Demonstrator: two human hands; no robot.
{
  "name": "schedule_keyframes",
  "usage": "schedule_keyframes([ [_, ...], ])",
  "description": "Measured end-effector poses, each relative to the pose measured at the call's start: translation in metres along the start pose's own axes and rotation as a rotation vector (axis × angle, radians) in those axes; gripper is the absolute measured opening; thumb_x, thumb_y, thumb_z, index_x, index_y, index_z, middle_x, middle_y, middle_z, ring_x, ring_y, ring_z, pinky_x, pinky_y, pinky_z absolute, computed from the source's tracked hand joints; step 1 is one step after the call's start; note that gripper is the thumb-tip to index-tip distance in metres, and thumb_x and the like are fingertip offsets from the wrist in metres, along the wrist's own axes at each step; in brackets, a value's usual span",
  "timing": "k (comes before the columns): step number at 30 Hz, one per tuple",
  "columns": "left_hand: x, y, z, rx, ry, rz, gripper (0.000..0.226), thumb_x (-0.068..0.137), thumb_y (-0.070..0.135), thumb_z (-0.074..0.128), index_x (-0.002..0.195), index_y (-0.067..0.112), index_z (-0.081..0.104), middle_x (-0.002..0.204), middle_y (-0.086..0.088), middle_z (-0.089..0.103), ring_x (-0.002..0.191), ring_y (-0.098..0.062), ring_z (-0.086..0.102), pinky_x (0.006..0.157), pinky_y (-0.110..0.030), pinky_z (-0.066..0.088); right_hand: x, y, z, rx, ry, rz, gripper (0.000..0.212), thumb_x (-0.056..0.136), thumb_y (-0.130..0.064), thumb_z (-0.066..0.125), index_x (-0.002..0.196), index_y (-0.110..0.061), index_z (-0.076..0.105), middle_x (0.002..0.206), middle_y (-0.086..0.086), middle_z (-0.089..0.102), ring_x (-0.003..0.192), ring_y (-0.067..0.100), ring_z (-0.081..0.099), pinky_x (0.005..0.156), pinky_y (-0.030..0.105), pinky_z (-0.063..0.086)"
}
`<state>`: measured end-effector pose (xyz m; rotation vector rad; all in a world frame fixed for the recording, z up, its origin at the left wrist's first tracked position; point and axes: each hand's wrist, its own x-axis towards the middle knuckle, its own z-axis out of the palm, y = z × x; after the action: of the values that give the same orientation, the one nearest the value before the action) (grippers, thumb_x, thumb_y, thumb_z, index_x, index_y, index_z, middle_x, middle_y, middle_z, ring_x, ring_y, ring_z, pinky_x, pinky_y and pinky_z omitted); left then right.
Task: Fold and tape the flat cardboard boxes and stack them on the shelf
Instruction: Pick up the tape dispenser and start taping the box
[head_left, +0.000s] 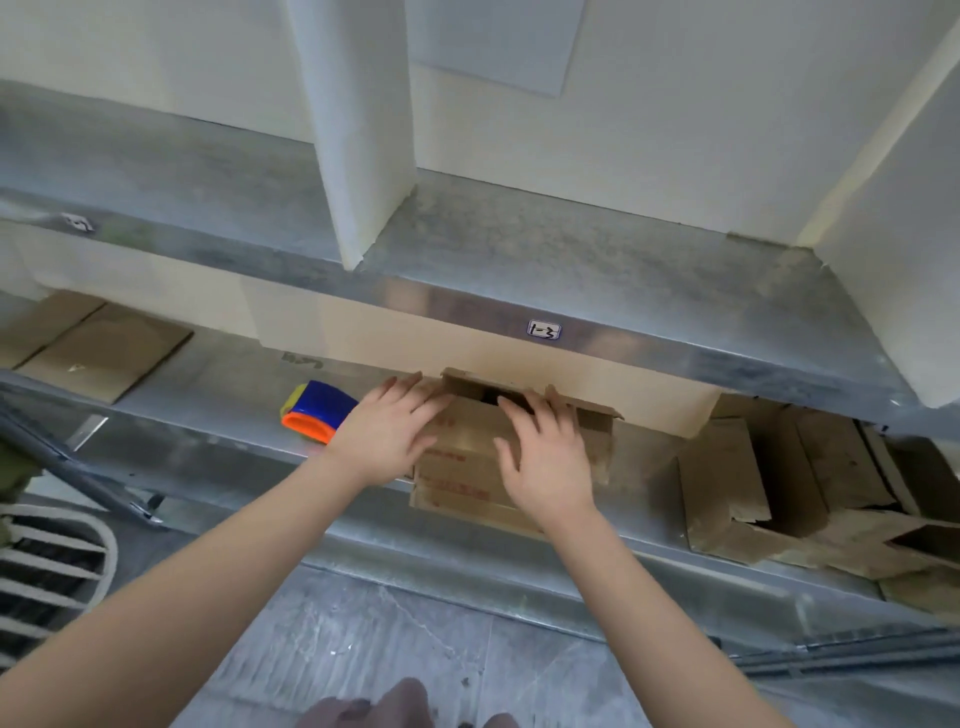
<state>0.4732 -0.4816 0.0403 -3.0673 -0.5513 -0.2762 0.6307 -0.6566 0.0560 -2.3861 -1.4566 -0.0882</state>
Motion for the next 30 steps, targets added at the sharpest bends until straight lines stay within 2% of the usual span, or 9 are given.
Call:
schedule_keyframes([
  [5,-0.039,-0.064,-0.006,0.053,-0.053,-0.03,0.05,0.091,0.04,0.059,0.136,0.021,0.052,0.142,-0.006,0.05,0.136,-0.03,0.039,0.114,-0.045,0.026,0.015,-0.073,0.032,0.06,-0.073,-0.102,0.049,0.096,-0.036,0.047,0.144,-0.026,0.043,0.153,0.005,0.037,0.148,0.027,0.017,0.122,0.044,0.009],
  [10,-0.06,-0.136,0.002,0.06,-0.128,-0.032,0.057,0.088,0.042,0.063,0.138,0.019,0.051,0.139,-0.007,0.053,0.132,-0.032,0.044,0.114,-0.045,0.027,0.035,-0.145,0.076,0.091,-0.104,-0.111,0.048,0.096,-0.033,0.047,0.144,-0.024,0.044,0.147,0.008,0.043,0.144,0.032,0.025,0.12,0.046,0.017],
  [13,-0.059,-0.17,0.012,0.017,-0.173,0.019,0.063,0.088,0.048,0.06,0.142,0.019,0.047,0.143,-0.009,0.049,0.134,-0.032,0.042,0.115,-0.046,0.025,0.047,-0.175,0.106,0.112,-0.149,-0.036,0.05,0.097,-0.032,0.045,0.146,-0.023,0.041,0.149,0.007,0.041,0.144,0.032,0.024,0.12,0.044,0.018],
  [17,-0.048,-0.193,0.03,-0.007,-0.252,0.087,0.072,0.089,0.06,0.048,0.15,0.026,0.03,0.154,-0.001,0.032,0.142,-0.023,0.026,0.119,-0.04,0.013,0.047,-0.182,0.138,0.112,-0.21,0.11,0.054,0.096,-0.03,0.045,0.149,-0.022,0.036,0.153,0.006,0.036,0.145,0.029,0.023,0.119,0.04,0.022],
  [23,-0.017,-0.194,0.052,-0.073,-0.307,0.188,0.07,0.086,0.061,0.052,0.146,0.029,0.037,0.148,-0.001,0.04,0.137,-0.025,0.032,0.118,-0.042,0.012,0.033,-0.172,0.162,0.116,-0.257,0.315,0.056,0.099,-0.03,0.043,0.152,-0.019,0.029,0.155,0.004,0.033,0.147,0.023,0.019,0.122,0.033,0.015],
  [25,-0.008,-0.198,0.057,-0.09,-0.376,0.197,0.066,0.086,0.059,0.053,0.145,0.032,0.037,0.141,0.0,0.043,0.13,-0.025,0.038,0.115,-0.041,0.018,0.032,-0.171,0.166,0.13,-0.26,0.351,0.055,0.1,-0.031,0.042,0.152,-0.019,0.028,0.156,0.002,0.031,0.147,0.021,0.018,0.122,0.031,0.014],
  [28,-0.003,-0.206,0.061,-0.223,-0.444,0.196,0.06,0.087,0.049,0.06,0.141,0.033,0.041,0.13,-0.001,0.046,0.116,-0.024,0.044,0.096,-0.033,0.036,0.032,-0.169,0.171,0.152,-0.252,0.381,0.054,0.101,-0.027,0.042,0.152,-0.018,0.028,0.156,0.003,0.03,0.148,0.02,0.016,0.122,0.03,0.014],
  [30,-0.003,-0.21,0.061,-0.298,-0.462,0.197,0.057,0.085,0.049,0.063,0.137,0.033,0.046,0.122,-0.001,0.048,0.11,-0.022,0.045,0.088,-0.032,0.04,0.033,-0.169,0.173,0.172,-0.247,0.397,0.054,0.101,-0.024,0.042,0.152,-0.017,0.027,0.157,0.003,0.028,0.148,0.02,0.016,0.121,0.029,0.014],
])
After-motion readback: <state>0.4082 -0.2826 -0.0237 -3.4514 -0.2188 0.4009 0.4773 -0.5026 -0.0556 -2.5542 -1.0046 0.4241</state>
